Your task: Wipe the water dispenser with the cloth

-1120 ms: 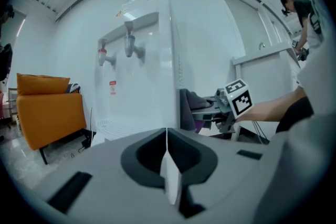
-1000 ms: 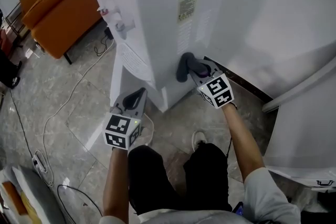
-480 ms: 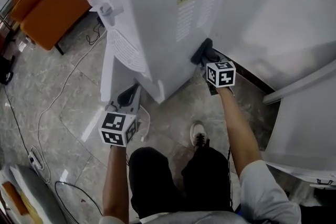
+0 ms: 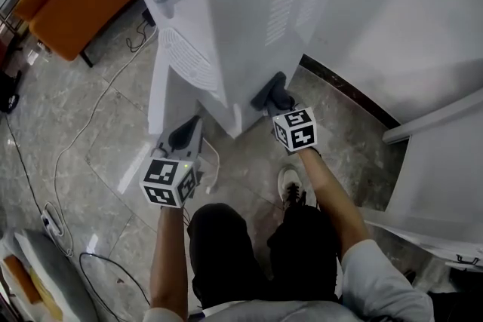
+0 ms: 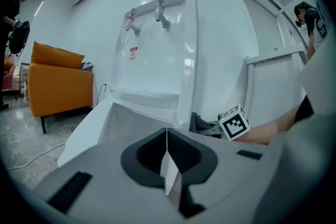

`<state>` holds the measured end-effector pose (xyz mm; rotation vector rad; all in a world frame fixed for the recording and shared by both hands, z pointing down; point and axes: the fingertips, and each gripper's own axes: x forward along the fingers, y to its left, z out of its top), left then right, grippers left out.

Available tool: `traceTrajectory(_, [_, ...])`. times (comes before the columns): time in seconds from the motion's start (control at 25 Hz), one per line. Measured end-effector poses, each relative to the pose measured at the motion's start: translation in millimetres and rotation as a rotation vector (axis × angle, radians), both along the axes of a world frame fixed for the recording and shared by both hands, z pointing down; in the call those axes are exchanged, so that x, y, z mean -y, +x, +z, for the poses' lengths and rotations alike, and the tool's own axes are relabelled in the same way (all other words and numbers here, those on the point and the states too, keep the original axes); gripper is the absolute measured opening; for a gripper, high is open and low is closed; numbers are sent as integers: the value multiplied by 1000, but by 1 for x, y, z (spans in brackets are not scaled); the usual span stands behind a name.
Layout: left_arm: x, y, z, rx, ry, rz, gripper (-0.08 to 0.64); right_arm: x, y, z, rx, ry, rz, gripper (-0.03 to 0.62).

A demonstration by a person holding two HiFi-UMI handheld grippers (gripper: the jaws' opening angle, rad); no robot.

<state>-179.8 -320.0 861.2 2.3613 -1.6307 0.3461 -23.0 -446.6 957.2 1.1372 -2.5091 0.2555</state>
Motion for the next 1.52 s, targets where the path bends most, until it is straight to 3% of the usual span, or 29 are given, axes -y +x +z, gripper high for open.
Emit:
traceTrajectory(0.08, [0, -2, 3, -3, 2, -10, 18, -16, -15, -2, 20, 23, -65, 74])
traceTrajectory(0.16, [-1, -4, 8, 5, -1, -24, 17, -36, -30, 1, 18, 37, -194, 75])
traceTrajectory(0.28, [-3, -3, 15, 7, -1, -41, 18, -52, -39, 22, -104, 59, -367, 75])
traceTrajectory(0.36, [-3, 2, 20, 11, -7, -37, 17, -48, -32, 44, -206, 53, -410, 75])
traceTrajectory(0.56, [-1, 12, 37, 50, -32, -13, 17, -4, 6, 107, -384, -24, -310, 75])
traceTrajectory(0.84, [1, 14, 74, 99, -84, 17, 17, 49, 57, 190, -447, -200, -66, 80])
traceTrajectory(1.0, [2, 17, 95, 129, -80, 48, 17, 54, 76, 228, -364, -296, 1, 77])
traceTrajectory(1.16, [0, 20, 110, 127, -78, 58, 18, 23, 36, 228, -278, -255, -112, 75])
traceTrajectory(1.36, [-3, 38, 115, 94, -56, 88, 17, -19, -13, 196, -131, -260, -185, 74])
traceTrajectory(1.52, [-11, 37, 103, 71, -38, 89, 17, -48, -39, 137, -25, -220, -229, 74])
